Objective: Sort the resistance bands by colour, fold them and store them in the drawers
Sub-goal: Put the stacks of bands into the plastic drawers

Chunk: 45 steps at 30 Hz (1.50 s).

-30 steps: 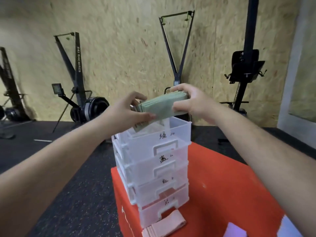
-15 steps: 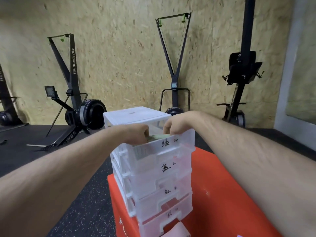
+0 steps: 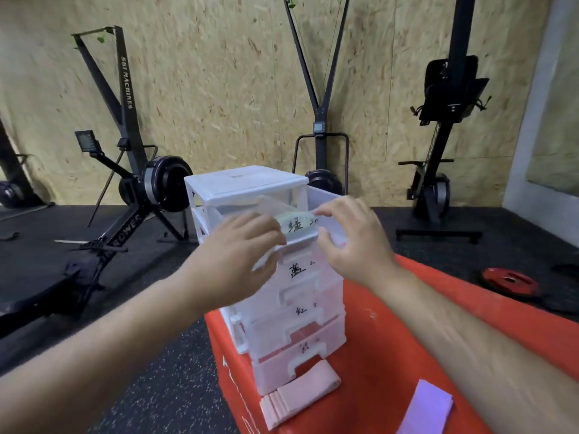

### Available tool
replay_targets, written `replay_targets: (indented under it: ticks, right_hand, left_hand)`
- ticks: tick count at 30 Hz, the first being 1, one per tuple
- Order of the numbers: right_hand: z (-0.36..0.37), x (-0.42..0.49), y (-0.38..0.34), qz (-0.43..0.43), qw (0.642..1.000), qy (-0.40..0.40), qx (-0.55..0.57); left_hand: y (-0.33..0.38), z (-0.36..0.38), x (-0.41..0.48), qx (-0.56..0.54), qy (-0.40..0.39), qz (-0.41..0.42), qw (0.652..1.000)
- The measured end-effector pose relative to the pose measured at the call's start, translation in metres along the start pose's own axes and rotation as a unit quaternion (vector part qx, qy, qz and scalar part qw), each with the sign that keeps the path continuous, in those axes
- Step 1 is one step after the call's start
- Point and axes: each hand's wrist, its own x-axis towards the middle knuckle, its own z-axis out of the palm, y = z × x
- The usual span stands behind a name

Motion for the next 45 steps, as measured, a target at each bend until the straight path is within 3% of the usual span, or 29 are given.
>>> replay_targets:
  ticks: [4,11,14,24,29,36,45]
  right_hand:
    - [0.025,-0.029,-0.004,0.041,0.994,-0.097,-0.04]
    - [0.055,-0.005,-0.01,0.078,0.969,-0.225,-0.069]
    - [0.061,-0.003,-0.006,0.078,0.964,-0.24,-0.076]
    - [0.0,-0.101,0.004,0.055,0.966,-0.214,-0.132]
    - [-0.033,-0.181,0.039,0.113,0.943,-0.284,-0.131]
    - [-0.079,-0.256,0.107,0.328,0.855,-0.396,-0.073]
    - [-0.12,-0.259,0.141,0.347,0.878,-0.31,-0.112]
  left_hand:
    - [0.017,0.033,-0.031,0.065,-0.101,-0.078,0.99]
    - [-0.001,0.056,-0.014,0.054,-0.128,-0.171,0.975]
    - [-0.004,0.063,-0.005,0.054,-0.15,-0.197,0.967]
    - [0.081,0.092,-0.024,-0.028,-0.067,-0.135,0.988]
    - [0.154,0.15,-0.045,-0.12,-0.14,-0.146,0.972]
    - [0.236,0.219,-0.055,-0.283,-0.258,-0.14,0.913]
    - [0.289,0.25,-0.006,-0.33,-0.245,-0.094,0.907]
